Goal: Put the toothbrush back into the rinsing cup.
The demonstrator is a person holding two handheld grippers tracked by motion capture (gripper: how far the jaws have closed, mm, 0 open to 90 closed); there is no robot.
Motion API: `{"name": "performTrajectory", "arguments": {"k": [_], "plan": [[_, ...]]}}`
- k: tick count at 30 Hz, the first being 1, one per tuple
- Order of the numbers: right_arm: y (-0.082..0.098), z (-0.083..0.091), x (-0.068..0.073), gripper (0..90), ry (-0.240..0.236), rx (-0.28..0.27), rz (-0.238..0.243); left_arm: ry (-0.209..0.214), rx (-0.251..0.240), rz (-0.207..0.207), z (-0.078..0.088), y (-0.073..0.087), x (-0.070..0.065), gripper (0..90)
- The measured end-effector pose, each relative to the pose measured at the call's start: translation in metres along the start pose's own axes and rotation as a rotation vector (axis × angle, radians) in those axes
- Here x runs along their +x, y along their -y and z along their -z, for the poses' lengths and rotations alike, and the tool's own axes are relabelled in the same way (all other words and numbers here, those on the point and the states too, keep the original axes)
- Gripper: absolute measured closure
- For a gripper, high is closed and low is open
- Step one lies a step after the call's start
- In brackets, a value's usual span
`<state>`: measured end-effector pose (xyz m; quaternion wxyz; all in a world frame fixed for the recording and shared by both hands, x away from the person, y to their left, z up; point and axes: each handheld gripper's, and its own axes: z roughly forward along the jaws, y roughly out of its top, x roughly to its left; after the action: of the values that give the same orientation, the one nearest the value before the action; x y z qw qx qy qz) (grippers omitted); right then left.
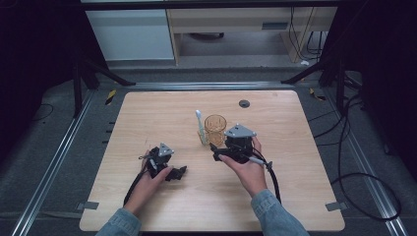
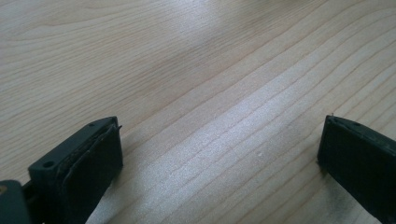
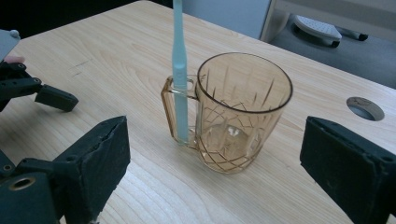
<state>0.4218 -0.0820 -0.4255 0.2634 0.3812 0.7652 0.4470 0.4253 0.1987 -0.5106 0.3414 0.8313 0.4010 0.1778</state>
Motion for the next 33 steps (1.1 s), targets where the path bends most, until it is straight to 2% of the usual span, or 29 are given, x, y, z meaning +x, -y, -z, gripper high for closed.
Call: {"name": "performTrajectory", "arguments": {"k": [8, 21, 28, 33], "plan": [[0.005, 0.007, -0.009, 7.3, 0.011, 0.015, 0.007, 0.000, 0.000, 0.000, 0.000, 0.000, 0.000, 0.0], [0.014, 0.012, -0.028, 5.3, 0.030, 0.074, -0.007, 0.000, 0.000, 0.000, 0.000, 0.000, 0.000, 0.0], [0.022, 0.015, -0.048, 5.2, 0.057, 0.119, -0.010, -0.001, -0.001, 0.001, 0.000, 0.000, 0.000, 0.0], [0.031, 0.019, -0.066, 5.6, 0.086, 0.153, -0.040, -0.001, 0.000, 0.001, 0.000, 0.000, 0.000, 0.0]]}}
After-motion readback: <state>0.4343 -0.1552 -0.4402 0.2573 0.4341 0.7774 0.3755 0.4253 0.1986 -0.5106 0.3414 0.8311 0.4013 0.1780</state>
